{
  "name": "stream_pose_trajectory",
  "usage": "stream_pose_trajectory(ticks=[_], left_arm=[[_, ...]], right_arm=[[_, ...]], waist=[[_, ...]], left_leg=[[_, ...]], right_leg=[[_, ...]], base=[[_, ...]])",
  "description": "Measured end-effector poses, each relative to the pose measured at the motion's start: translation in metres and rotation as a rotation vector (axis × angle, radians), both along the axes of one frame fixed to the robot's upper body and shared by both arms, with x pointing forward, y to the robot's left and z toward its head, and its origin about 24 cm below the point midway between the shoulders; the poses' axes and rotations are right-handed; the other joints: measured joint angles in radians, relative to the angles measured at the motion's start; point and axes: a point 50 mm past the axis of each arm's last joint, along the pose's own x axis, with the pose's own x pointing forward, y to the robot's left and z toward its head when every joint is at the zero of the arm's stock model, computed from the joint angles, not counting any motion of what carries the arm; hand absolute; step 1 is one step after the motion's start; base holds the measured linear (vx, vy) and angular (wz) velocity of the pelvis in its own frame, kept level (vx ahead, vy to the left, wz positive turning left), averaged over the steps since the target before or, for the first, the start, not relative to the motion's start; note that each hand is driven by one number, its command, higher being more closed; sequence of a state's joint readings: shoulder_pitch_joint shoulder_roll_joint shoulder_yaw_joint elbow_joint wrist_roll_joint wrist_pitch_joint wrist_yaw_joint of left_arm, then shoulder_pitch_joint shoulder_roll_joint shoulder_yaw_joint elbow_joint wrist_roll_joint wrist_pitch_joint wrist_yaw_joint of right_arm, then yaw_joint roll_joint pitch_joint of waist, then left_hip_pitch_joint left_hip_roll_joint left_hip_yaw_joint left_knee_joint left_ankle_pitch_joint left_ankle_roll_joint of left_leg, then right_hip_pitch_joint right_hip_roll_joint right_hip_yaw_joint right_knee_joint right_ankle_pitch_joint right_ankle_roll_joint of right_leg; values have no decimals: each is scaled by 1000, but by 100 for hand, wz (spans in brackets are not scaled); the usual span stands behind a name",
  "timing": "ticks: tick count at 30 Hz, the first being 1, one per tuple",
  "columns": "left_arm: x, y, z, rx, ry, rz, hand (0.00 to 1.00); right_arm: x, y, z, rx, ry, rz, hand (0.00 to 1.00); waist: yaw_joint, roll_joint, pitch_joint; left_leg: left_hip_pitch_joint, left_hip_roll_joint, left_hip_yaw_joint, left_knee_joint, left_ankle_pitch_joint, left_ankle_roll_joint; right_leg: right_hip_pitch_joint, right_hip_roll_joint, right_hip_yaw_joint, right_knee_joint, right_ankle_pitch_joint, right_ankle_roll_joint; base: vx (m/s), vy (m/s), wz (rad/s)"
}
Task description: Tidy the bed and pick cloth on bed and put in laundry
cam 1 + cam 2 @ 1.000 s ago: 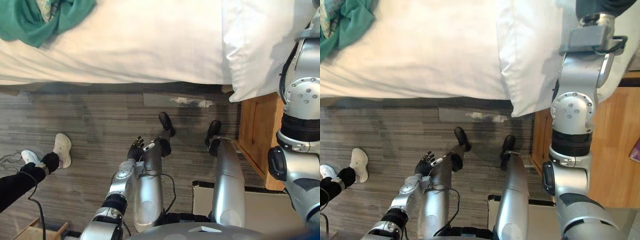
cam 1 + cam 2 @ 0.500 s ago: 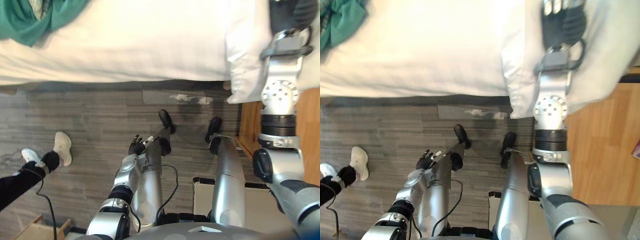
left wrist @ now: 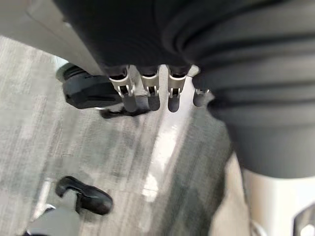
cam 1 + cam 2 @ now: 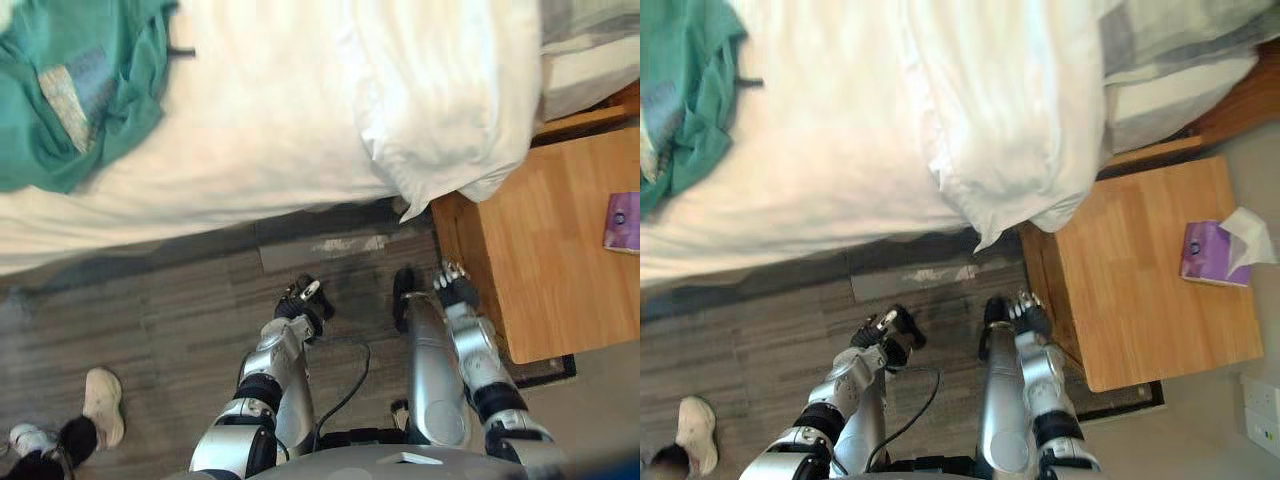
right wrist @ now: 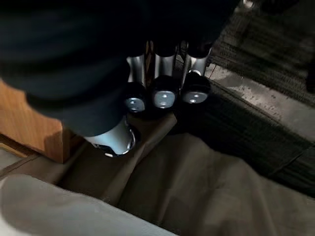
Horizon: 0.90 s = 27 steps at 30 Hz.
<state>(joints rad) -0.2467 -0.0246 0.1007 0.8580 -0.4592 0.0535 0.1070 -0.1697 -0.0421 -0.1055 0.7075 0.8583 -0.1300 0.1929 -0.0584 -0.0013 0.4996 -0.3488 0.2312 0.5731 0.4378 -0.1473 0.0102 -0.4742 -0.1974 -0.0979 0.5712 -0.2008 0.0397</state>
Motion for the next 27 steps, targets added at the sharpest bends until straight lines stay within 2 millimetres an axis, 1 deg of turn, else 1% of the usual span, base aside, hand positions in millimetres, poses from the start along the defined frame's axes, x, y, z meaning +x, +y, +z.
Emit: stream_pose_trajectory(ticks=[1, 2, 3, 4, 6, 7, 8, 9, 10, 11, 12, 13, 15, 17, 19, 21, 23, 26, 27], left_arm=[[-4, 0, -3, -1, 11, 0, 0], [-14, 2, -10, 2, 47, 0, 0], [-18, 3, -14, 4, 60, -4, 0], [-29, 4, -21, 7, 98, -10, 0], [-39, 6, -27, 9, 123, -13, 0], [-49, 8, -33, 10, 155, -11, 0], [-59, 10, -39, 20, 185, -21, 0], [-64, 11, -42, 35, 206, -34, 0], [-70, 14, -45, 52, 228, -48, 0], [-70, 14, -45, 52, 228, -48, 0], [-76, 19, -49, 102, 262, -99, 0], [-80, 22, -51, 125, 272, -122, 0], [-85, 29, -53, 177, 292, -165, 0], [-90, 37, -53, 218, 303, -185, 0], [-98, 44, -56, 242, 322, -192, 0], [-105, 48, -58, 256, 336, -198, 0], [-106, 48, -58, 242, 334, -184, 0], [-110, 49, -59, 179, 338, -116, 0], [-111, 49, -60, 161, 336, -104, 0]], right_arm=[[-3, -2, -3, -32, 14, 9, 0], [-9, -3, -9, -75, 47, 31, 0], [-12, -2, -12, -89, 62, 39, 0], [-22, -3, -19, -115, 93, 49, 0], [-42, -6, -32, -152, 154, 55, 0], [-60, -8, -44, -179, 220, 69, 0], [-77, -10, -55, -208, 285, 84, 0], [-86, -12, -61, -235, 326, 93, 0], [-96, -15, -68, -303, 380, 119, 0], [-96, -15, -68, -303, 380, 119, 0], [-105, -21, -74, -517, 466, 187, 0], [-106, -23, -75, -608, 493, 211, 0], [-106, -25, -76, -712, 521, 256, 0], [-109, -23, -78, -701, 542, 251, 0], [-113, -20, -82, -655, 566, 255, 0], [-112, -18, -82, -642, 563, 266, 0], [-110, -18, -82, -671, 556, 292, 0], [-110, -19, -82, -684, 561, 310, 0], [-111, -21, -82, -685, 565, 312, 0]], waist=[[1, -2, -6], [2, -5, -28], [4, -5, -35], [8, -5, -44], [11, -5, -61], [16, -10, -100], [18, -11, -139], [17, -9, -156], [16, -9, -167], [16, -9, -167], [11, -9, -172], [7, -9, -174], [3, -10, -183], [6, -13, -185], [19, -17, -189], [17, -17, -189], [18, -16, -190], [19, -4, -194], [20, 2, -197]], left_leg=[[29, -3, 3, -6, -8, -9], [54, -9, 10, -25, -8, -9], [65, -11, 13, -35, -7, -11], [103, -18, 24, -66, -2, -19], [163, -31, 37, -123, 11, -32], [190, -43, 51, -165, 29, -39], [206, -56, 49, -199, 40, -38], [222, -65, 47, -222, 48, -36], [249, -79, 43, -250, 59, -29], [249, -79, 43, -250, 59, -29], [285, -100, 27, -279, 71, -18], [299, -111, 16, -291, 76, -13], [309, -122, -16, -297, 78, -10], [333, -124, -37, -299, 78, -10], [360, -124, -38, -303, 75, -15], [367, -127, -39, -308, 73, -18], [365, -123, -46, -299, 72, -20], [347, -98, -75, -217, 29, -27], [328, -89, -86, -175, 8, -27]], right_leg=[[29, -4, -1, -3, -9, 1], [52, -6, -2, -20, -11, 1], [65, -6, -3, -32, -10, 5], [103, -9, -11, -64, -5, 18], [170, -14, -28, -117, 6, 27], [196, -15, -34, -151, 14, 34], [218, -15, -39, -185, 24, 41], [240, -15, -45, -210, 33, 45], [272, -16, -53, -244, 53, 50], [272, -16, -53, -244, 53, 50], [321, -17, -64, -283, 67, 63], [347, -22, -77, -299, 72, 70], [389, -29, -106, -325, 76, 76], [428, -31, -132, -337, 76, 76], [456, -27, -139, -339, 72, 71], [463, -24, -139, -345, 66, 69], [470, -19, -141, -352, 66, 69], [495, -17, -163, -345, 56, 68], [493, -17, -163, -333, 46, 74]], base=[[-68, -30, -7], [-43, -26, -5], [-21, -12, -6], [37, 8, 0], [59, 13, 8], [89, 8, 7], [144, 7, 6], [138, 9, 5], [146, 11, 4], [151, 11, 7], [172, 12, 18], [145, 8, 25], [127, -5, 40], [98, -17, 34], [39, -9, 4], [-2, -5, -4], [-49, -24, 2], [-64, -10, 14], [-80, 22, 16]])
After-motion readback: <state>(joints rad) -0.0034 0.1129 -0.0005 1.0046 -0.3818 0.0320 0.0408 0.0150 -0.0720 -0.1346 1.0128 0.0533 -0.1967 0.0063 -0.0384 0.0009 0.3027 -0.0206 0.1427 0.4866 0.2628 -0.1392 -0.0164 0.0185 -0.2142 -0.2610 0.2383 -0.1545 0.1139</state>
